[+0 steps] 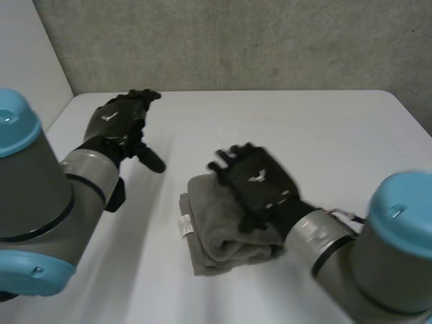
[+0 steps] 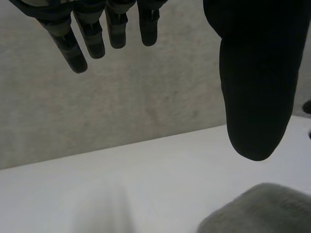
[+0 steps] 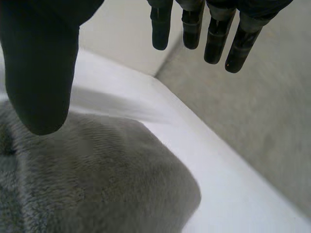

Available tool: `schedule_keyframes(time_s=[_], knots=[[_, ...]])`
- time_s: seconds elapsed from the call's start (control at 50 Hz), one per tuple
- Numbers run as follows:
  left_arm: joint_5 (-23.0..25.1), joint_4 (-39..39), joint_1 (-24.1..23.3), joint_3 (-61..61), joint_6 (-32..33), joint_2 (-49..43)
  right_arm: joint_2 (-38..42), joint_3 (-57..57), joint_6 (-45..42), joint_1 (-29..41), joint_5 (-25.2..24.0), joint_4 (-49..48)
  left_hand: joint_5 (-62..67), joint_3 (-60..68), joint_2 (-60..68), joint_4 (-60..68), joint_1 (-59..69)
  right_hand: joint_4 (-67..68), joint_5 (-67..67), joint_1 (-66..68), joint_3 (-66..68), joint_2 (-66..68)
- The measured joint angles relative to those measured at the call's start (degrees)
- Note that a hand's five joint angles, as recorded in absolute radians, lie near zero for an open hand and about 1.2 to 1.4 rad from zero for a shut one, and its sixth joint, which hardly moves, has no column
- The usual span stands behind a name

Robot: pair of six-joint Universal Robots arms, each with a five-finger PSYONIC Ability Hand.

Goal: Fold the towel.

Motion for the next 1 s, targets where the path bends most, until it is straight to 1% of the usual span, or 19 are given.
schedule_keyframes(time_s=[0.08, 0.16, 0.24, 0.26, 0.28, 0.32, 0.36, 0.38, 0.4, 0.46, 0.48, 0.56, 0.58, 0.7, 0.74, 0.8, 0.88, 1.0], knots=[[-0.2, -3.0, -3.9, 5.8, -0.1, -3.5, -2.8, -0.3, 10.4, -6.2, -1.7, 7.6, 0.0, 0.0, 0.0, 0.0, 0.0, 0.0, 0.0, 0.0, 0.0, 0.0], [-0.5, -6.3, -7.2, 11.5, -0.2, -7.8, -3.6, -0.6, 15.1, -11.4, -5.0, 12.7, 0.0, 0.1, 0.1, 0.0, 0.0, 0.0, 0.0, 0.0, 0.0, 0.0], [-1.2, -9.6, -10.0, 16.9, -0.7, -13.5, -3.5, -1.0, 17.0, -15.7, -8.8, 15.1, 0.0, 0.3, 0.3, 0.0, 0.0, 0.0, 0.0, 0.0, 0.0, 0.0], [-1.2, -9.6, -10.0, 16.9, -0.7, -13.5, -3.5, -1.0, 17.0, -15.7, -8.8, 15.1, 0.0, 0.3, 0.3, 0.0, 0.0, 0.0, 0.0, 0.0, 0.0, 0.0], [-2.3, -11.9, -11.3, 20.3, -1.3, -17.8, -3.0, -1.4, 17.5, -17.6, -10.7, 15.6, 0.0, 0.3, 0.3, 0.0, 0.0, 0.0, 0.0, 0.0, 0.0, 0.0], [-2.9, -12.9, -11.7, 21.5, -1.6, -19.5, -2.6, -1.7, 17.6, -18.2, -11.5, 15.7, 0.0, 0.3, 0.3, 0.0, 0.0, 0.0, 0.0, 0.0, 0.0, 0.0], [-5.6, -16.8, -12.6, 25.8, -2.9, -25.5, -0.7, -2.8, 17.9, -19.4, -13.0, 15.7, 0.0, 0.3, 0.3, 0.0, 0.0, 0.0, 0.0, 0.0, 0.0, 0.0], [-5.6, -16.8, -12.6, 25.8, -2.9, -25.5, -0.7, -2.8, 17.9, -19.4, -13.0, 15.7, 0.0, 0.3, 0.3, 0.0, 0.0, 0.0, 0.0, 0.0, 0.0, 0.0], [-7.4, -19.0, -12.8, 27.7, -3.8, -28.5, 1.1, -3.7, 17.9, -19.7, -13.5, 15.6, 0.0, 0.3, 0.3, 0.0, 0.0, 0.0, 0.0, 0.0, 0.0, 0.0], [-9.6, -21.7, -12.8, 29.5, -5.0, -32.0, 3.4, -5.1, 17.7, -19.6, -13.8, 15.5, 0.0, 0.2, 0.2, 0.0, 0.0, 0.0, 0.0, 0.0, 0.0, 0.0], [-10.4, -22.7, -12.7, 30.0, -5.6, -33.2, 5.3, -6.3, 17.5, -19.4, -13.9, 15.4, 0.0, 0.2, 0.2, -0.1, 0.0, 0.0, 0.0, 0.0, 0.0, 0.0], [-11.7, -24.2, -12.3, 29.4, -6.8, -34.9, 10.2, -9.4, 16.8, -18.5, -13.9, 15.3, 0.0, 0.2, 0.2, -0.1, 0.0, 0.0, 0.0, 0.0, 0.0, 0.0], [-11.9, -24.4, -12.1, 28.3, -7.1, -35.1, 12.4, -10.8, 16.4, -17.6, -13.7, 15.2, 0.0, 0.2, 0.2, -0.1, 0.0, 0.0, 0.0, 0.0, 0.0, 0.0], [-11.9, -24.3, -11.4, 24.4, -7.4, -34.4, 18.2, -14.8, 14.5, -13.9, -12.9, 15.1, 0.0, 0.1, 0.0, -0.1, -0.7, 0.0, 0.0, 0.0, 0.0, 0.0], [-11.8, -24.0, -11.2, 22.3, -7.3, -33.6, 20.9, -16.5, 12.5, -11.6, -11.9, 15.1, 0.0, 0.0, -0.2, -0.1, -1.1, 0.0, 0.0, 0.0, 0.0, 0.0], [-11.7, -23.7, -11.2, 21.1, -7.3, -33.1, 22.0, -17.1, 11.2, -10.7, -11.1, 15.0, 0.0, 0.0, -0.3, -0.1, -1.1, 0.0, 0.0, 0.0, 0.0, 0.0], [-11.7, -22.6, -11.1, 19.0, -7.1, -32.0, 23.1, -18.0, 7.6, -9.1, -8.3, 15.0, 0.0, -0.1, -0.6, -0.1, -1.1, 0.0, 0.0, 0.0, 0.0, 0.0], [-11.6, -20.8, -10.4, 17.1, -6.8, -28.9, 21.7, -19.2, 1.7, -7.6, -2.1, 15.1, 0.0, -0.1, -0.6, -0.1, -1.2, 0.0, -0.6, 0.0, 0.0, 0.0]])
